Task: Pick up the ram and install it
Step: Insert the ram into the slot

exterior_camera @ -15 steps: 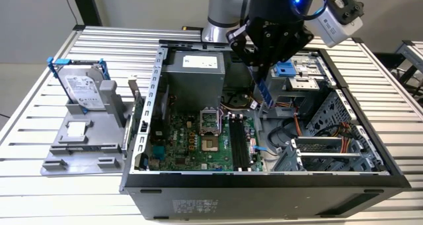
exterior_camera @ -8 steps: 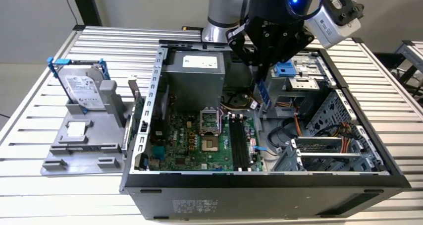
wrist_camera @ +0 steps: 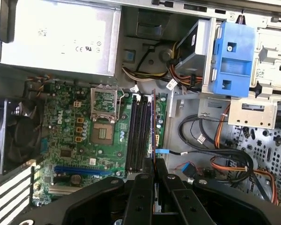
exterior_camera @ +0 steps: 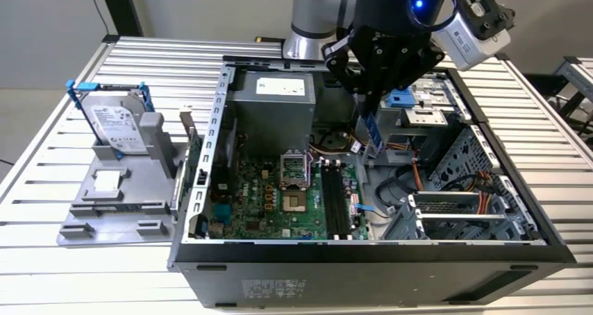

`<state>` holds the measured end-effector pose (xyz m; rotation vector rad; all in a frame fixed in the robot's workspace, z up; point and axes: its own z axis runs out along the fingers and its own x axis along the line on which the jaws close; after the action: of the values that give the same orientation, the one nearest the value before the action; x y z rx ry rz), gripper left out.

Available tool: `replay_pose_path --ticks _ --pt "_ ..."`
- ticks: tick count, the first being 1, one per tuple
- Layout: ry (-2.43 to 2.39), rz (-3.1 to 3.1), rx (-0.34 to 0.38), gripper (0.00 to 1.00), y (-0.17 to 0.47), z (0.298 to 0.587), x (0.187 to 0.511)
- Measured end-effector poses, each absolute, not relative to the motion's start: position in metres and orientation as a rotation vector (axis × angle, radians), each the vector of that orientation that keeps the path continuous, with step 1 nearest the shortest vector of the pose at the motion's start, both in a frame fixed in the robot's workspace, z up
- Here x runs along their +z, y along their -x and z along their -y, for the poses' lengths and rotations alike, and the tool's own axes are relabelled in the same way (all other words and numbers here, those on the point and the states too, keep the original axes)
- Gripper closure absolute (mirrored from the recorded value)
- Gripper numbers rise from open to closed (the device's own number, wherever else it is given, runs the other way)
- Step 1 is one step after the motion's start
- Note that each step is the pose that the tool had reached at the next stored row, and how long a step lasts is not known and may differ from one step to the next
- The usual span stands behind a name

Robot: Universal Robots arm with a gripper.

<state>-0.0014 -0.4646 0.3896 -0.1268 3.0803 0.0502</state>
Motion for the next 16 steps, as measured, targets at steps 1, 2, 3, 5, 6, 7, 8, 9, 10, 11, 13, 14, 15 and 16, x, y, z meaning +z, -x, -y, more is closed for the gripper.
replay_pose_path --ticks 1,2,3,5,6,7,8,9,10,11,13,14,15,16 --pt "0.125 -3.081 0.05 1.0 0.0 0.465 0.388" --pt "0.123 -3.081 0.05 1.0 -0.001 0.465 0.386" --pt "0.122 -3.082 0.05 1.0 -0.002 0.465 0.384" --pt "0.119 -3.083 0.05 1.0 -0.002 0.465 0.381" --pt "0.117 -3.083 0.05 1.0 -0.003 0.465 0.38" --pt "0.116 -3.083 0.05 1.0 -0.003 0.465 0.379" --pt "0.114 -3.083 0.05 1.0 -0.003 0.465 0.378" --pt "0.112 -3.083 0.05 1.0 -0.003 0.465 0.376" --pt "0.11 -3.083 0.05 1.0 -0.003 0.465 0.374" --pt "0.108 -3.083 0.05 1.0 -0.003 0.465 0.373" --pt "0.103 -3.083 0.05 1.0 -0.004 0.465 0.368" --pt "0.101 -3.083 0.05 1.0 -0.004 0.465 0.366" --pt "0.1 -3.083 0.05 1.0 -0.004 0.465 0.364" --pt "0.099 -3.083 0.05 1.0 -0.004 0.465 0.363"
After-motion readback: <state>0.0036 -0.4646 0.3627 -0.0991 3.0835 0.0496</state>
